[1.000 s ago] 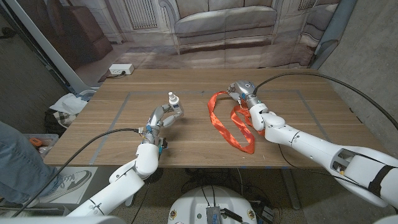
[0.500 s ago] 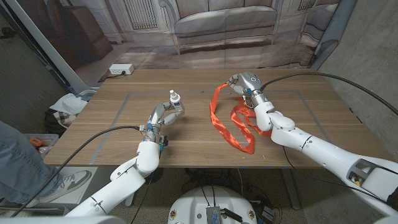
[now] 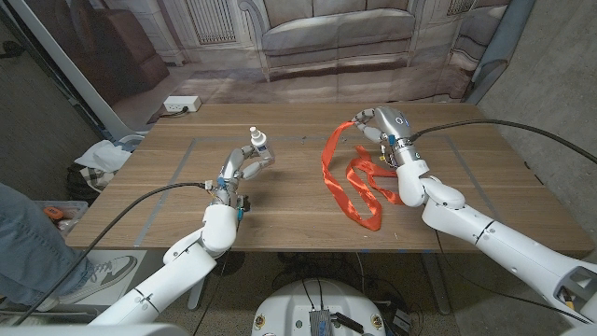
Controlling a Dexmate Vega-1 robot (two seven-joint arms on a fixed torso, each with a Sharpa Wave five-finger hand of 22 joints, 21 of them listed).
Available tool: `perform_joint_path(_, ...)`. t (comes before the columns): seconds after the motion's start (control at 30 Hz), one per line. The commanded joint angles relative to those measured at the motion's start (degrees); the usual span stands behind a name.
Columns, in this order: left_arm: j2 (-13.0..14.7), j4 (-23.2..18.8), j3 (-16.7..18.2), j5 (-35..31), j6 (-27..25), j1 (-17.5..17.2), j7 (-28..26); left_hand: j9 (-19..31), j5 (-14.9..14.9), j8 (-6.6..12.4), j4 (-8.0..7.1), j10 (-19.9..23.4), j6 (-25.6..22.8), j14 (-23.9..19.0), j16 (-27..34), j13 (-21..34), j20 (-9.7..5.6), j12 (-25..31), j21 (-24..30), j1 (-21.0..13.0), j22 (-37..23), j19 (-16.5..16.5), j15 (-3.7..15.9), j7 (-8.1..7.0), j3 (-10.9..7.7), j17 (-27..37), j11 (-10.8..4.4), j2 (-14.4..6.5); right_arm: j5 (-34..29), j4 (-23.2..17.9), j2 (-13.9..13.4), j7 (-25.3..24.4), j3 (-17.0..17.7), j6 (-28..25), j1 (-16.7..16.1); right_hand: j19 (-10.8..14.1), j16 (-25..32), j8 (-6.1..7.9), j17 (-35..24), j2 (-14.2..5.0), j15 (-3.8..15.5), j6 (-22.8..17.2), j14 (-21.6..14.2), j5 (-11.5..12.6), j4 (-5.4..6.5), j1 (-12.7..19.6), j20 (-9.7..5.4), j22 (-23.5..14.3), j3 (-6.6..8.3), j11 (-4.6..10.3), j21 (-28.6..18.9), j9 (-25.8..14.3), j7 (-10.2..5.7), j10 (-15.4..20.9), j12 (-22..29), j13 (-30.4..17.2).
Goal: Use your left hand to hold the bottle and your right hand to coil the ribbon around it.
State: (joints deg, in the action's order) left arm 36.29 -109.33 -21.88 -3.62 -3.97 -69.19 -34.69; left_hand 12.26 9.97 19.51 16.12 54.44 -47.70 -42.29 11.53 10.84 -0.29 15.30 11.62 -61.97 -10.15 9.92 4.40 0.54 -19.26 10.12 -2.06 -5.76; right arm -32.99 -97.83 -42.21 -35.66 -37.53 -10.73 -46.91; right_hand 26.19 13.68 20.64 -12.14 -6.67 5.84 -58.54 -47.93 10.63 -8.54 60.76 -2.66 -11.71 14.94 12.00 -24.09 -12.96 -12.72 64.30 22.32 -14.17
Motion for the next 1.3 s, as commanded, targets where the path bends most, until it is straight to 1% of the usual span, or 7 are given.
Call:
perform_joint_path(0.03, 0.2, -2.8, 2.9, 3.7, -2.1, 1.0, 1.6, 0.5, 0.4, 2.0, -9.97, 9.8, -7.8, -0.5, 0.1, 16.6, 0.25, 1.8, 0.2, 0.5, -0.1, 0.4, 3.54, -2.39, -10.75, 0.2, -8.38, -0.9, 0.1, -4.6, -2.2, -2.4, 4.1, 2.8, -6.1, 0.2, 0.2, 0.26, -0.1, -0.07, 6.63, -0.8, -0.4, 0.3, 0.03, 0.4, -4.84, -0.1, -0.04, 0.1, -0.4, -0.4, 0.0, 0.2, 0.4, -0.3)
perform_joint_path(0.3, -0.3, -3.9, 5.3, 8.4, -4.1, 1.7, 3.0, 0.6, 0.4, 1.92, -9.77, 9.7, -7.6, -0.8, 0.1, 16.9, 0.65, 2.0, 0.3, 0.3, -0.2, 0.5, 2.83, -2.02, -11.15, 0.2, -8.02, -0.9, -2.2, -8.4, -4.5, -4.0, 5.9, 6.0, -9.5, 0.0, -0.1, 0.24, -0.1, -0.05, 6.68, -0.8, -0.3, 0.3, 0.08, 0.5, -4.95, -0.1, -0.06, 0.09, -0.3, -0.3, 0.0, -0.1, 0.3, -0.5)
perform_joint_path(0.53, -0.1, -4.1, 6.0, 10.3, -6.8, 3.6, 3.3, 0.9, 0.4, 1.94, -9.59, 9.5, -7.5, -1.0, 0.0, 17.4, 0.91, 2.1, 0.3, 0.3, -0.2, 0.6, 2.31, -1.29, -11.62, 0.2, -7.62, -0.9, -5.3, -11.3, -5.2, -6.4, 7.1, 9.7, -11.3, -0.1, -0.1, 0.2, -0.1, -0.06, 6.68, -0.9, -0.4, 0.4, 0.15, 0.6, -4.82, -0.1, -0.1, 0.11, -0.3, -0.3, -0.01, -0.4, 0.3, -0.6)
perform_joint_path(0.7, 0.2, -4.0, 6.0, 10.7, -8.2, 5.6, 3.4, 1.0, 0.5, 1.92, -9.55, 9.5, -7.4, -0.8, -0.2, 17.6, 1.09, 2.2, 0.1, 0.3, -0.2, 0.2, 2.19, -1.11, -11.86, 0.2, -7.35, -0.9, -6.4, -13.3, -5.1, -5.8, 7.8, 11.6, -12.0, -0.3, -0.2, 0.17, -0.1, 0.06, 6.7, -0.9, -0.3, 0.4, 0.13, 0.7, -4.78, 0.0, -0.18, 0.11, -0.2, -0.2, -0.02, -0.5, 0.3, -0.7)
perform_joint_path(0.8, 1.2, -4.8, 5.0, 9.6, -11.1, 7.1, 3.7, 1.1, 0.5, 1.93, -9.48, 9.3, -7.4, -0.8, -0.2, 17.8, 1.1, 2.2, 0.1, 0.3, -0.2, 0.1, 2.08, -0.95, -12.05, 0.2, -7.24, -0.9, -7.7, -14.1, -4.6, -5.1, 7.5, 13.1, -11.4, -0.4, 0.0, 0.17, -0.3, 0.12, 6.93, -1.0, -0.7, 0.5, 0.01, 1.0, -4.59, 0.0, -0.24, 0.12, -0.1, -0.2, -0.01, -0.5, 0.3, -0.8)
perform_joint_path(1.03, 4.8, -8.0, 0.7, 4.6, -21.2, 12.0, 5.7, 1.3, 0.5, 1.96, -9.3, 9.6, -7.6, -1.8, 0.2, 18.2, 1.34, 2.6, 0.1, 0.2, -0.2, -0.1, 1.22, -0.5, -12.56, 0.4, -6.42, -1.0, -11.7, -15.4, -3.8, -2.3, 5.9, 18.4, -7.9, -0.9, 0.1, 0.22, -0.4, 0.26, 6.78, -1.2, -0.8, 0.5, 0.06, 1.1, -4.35, 0.0, -0.46, 0.1, 0.1, -0.1, 0.02, -0.3, 0.5, -1.0)
perform_joint_path(1.3, 10.4, -11.5, -6.9, -4.9, -30.3, 17.8, 10.9, 1.6, 0.6, 1.93, -9.46, 9.6, -7.5, -2.8, 0.5, 18.9, 1.57, 3.2, -0.1, 0.3, -0.2, -0.5, 1.77, -0.27, -12.85, 0.8, -6.35, -1.3, -16.7, -15.9, -2.5, 0.6, 4.6, 22.3, -4.0, -1.7, -0.2, 0.22, -0.4, 0.31, 6.58, -1.3, -0.4, 0.6, 0.23, 1.1, -4.03, 0.0, -0.58, 0.12, 0.4, -0.1, 0.01, -0.3, 0.5, -1.2)
